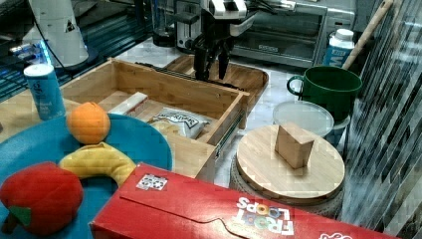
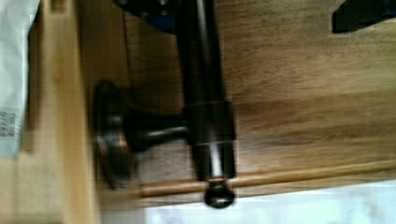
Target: Open the drawer.
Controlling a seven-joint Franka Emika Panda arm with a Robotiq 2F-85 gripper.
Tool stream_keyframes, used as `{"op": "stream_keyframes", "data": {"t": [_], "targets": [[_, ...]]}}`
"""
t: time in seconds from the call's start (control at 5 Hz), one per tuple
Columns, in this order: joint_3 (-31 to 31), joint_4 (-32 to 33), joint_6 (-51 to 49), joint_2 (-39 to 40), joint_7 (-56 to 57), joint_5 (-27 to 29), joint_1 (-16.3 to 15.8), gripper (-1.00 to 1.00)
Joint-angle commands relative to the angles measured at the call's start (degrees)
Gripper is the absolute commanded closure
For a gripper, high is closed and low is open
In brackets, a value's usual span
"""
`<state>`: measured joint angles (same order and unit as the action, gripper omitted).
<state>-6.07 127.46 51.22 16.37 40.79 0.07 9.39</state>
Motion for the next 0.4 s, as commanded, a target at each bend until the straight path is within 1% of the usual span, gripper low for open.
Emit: {"op": "stream_keyframes", "data": {"t": [0.2,0.4], "targets": [[-4.67,-0.82,-8.09,-2.56,-9.45,5.41,-3.75,-1.00],[-4.72,-0.81,-8.09,-2.57,-9.45,5.40,-3.70,-1.00]]}}
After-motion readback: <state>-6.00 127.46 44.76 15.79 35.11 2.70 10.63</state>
